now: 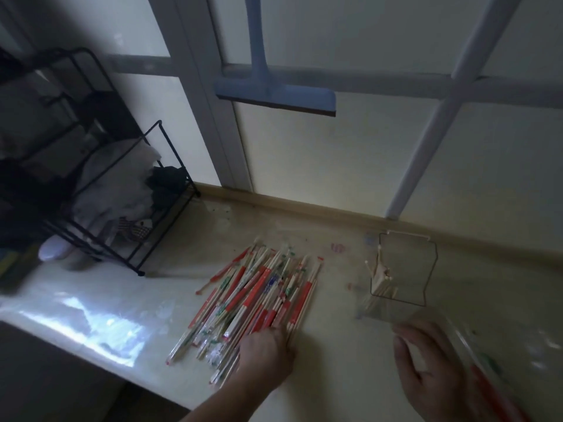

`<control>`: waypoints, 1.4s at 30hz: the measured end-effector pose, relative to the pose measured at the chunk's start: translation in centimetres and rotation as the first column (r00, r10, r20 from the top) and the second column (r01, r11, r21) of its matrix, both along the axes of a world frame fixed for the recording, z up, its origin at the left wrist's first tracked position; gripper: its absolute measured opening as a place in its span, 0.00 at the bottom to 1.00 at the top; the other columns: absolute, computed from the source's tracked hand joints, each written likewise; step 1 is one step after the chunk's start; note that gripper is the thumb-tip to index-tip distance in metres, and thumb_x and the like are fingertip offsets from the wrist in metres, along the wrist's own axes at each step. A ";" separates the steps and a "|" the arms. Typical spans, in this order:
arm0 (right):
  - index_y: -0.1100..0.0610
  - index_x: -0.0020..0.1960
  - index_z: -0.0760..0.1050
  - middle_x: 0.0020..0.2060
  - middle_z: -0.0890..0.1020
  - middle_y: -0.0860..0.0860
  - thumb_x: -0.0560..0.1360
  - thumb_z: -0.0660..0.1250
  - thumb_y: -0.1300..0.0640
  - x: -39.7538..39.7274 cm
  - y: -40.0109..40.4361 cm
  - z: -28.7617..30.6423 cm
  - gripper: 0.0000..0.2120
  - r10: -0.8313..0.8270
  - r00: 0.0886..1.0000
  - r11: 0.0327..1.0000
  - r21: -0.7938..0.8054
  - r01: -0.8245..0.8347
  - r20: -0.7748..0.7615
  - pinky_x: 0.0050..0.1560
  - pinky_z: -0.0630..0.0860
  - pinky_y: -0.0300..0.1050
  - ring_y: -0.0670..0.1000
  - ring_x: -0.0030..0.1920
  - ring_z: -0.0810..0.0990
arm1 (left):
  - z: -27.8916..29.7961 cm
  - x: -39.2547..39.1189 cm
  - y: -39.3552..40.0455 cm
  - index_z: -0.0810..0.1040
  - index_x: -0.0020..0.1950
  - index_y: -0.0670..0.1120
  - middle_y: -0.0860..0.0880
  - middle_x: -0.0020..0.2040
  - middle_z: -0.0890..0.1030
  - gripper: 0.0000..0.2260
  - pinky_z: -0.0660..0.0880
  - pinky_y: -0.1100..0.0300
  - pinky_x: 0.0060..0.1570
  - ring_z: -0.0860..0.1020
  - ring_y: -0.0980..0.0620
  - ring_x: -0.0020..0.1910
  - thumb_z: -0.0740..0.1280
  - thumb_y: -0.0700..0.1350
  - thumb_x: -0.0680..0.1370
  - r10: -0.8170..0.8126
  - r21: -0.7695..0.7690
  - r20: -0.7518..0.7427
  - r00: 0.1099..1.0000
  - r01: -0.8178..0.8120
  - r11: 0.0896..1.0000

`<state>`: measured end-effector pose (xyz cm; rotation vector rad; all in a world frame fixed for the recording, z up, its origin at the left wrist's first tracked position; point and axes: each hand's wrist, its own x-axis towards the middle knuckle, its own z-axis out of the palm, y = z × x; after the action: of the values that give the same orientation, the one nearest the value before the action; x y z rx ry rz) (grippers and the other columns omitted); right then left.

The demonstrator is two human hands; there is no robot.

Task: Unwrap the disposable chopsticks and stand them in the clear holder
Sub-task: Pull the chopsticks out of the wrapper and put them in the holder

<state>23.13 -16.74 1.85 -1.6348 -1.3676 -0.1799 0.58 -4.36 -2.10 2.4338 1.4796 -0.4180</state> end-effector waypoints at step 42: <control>0.57 0.38 0.86 0.28 0.81 0.62 0.66 0.75 0.64 -7.2 -6.6 8.7 0.03 -0.082 0.531 0.927 -0.261 -0.270 -0.843 0.32 0.72 0.36 0.54 0.28 0.80 | 19.5 7.5 -2.2 0.80 0.51 0.39 0.40 0.45 0.85 0.07 0.80 0.56 0.41 0.85 0.46 0.41 0.63 0.39 0.81 0.674 -0.657 0.725 -0.138 0.155 0.738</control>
<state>15.94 -23.33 10.51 -1.5691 -0.7037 0.9141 8.13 -6.54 17.35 0.9928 0.7727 0.8901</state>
